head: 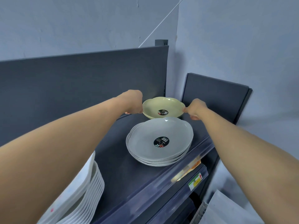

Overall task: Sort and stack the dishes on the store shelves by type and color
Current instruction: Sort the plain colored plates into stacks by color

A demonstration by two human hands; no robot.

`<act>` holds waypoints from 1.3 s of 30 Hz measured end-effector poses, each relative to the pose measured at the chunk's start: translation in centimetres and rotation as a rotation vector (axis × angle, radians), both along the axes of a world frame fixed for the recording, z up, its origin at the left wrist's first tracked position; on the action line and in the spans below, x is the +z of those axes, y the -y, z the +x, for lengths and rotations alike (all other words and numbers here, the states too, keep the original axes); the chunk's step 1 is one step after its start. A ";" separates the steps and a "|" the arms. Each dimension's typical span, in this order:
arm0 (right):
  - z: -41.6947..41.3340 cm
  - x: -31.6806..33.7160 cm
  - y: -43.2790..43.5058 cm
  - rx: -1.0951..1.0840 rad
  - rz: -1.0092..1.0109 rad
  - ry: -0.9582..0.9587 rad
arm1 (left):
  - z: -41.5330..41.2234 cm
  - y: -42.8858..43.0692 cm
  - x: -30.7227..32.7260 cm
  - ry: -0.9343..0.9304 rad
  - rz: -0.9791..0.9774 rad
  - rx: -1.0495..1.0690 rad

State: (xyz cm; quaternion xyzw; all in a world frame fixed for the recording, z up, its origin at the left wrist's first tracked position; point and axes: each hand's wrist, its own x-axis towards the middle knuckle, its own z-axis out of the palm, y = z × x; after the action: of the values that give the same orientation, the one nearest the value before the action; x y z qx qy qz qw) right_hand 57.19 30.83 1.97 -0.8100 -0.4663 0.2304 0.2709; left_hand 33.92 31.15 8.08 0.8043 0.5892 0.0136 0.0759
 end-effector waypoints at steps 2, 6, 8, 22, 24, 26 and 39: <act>0.1 -0.8 -1.3 -0.003 -0.013 -0.125 | 0.4 -0.8 -0.4 -0.004 0.001 0.011; 0.4 -2.1 -3.8 -0.017 -0.075 -0.237 | 0.4 -1.8 -0.9 -0.010 -0.021 0.041; 0.5 -2.2 -4.4 -0.036 -0.080 -0.229 | 0.3 -2.0 -1.1 -0.022 -0.021 0.051; -1.1 4.2 -1.6 -0.067 0.231 -0.196 | -0.7 0.8 1.6 0.076 0.068 0.079; -2.6 5.7 -0.4 -0.040 0.257 -0.162 | -1.9 2.0 2.7 0.118 0.113 0.082; -4.6 7.3 1.0 -0.009 0.287 -0.123 | -3.6 3.5 3.8 0.151 0.154 0.101; -27.7 13.7 9.4 0.335 0.472 -0.009 | -24.6 19.2 8.2 0.096 0.425 0.373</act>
State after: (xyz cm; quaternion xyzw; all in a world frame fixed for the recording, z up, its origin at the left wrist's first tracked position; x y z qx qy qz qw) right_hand 29.53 21.39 15.69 -0.6350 -0.6332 0.1607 0.4123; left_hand 9.32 11.95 16.33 0.6785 0.7065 0.1886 -0.0704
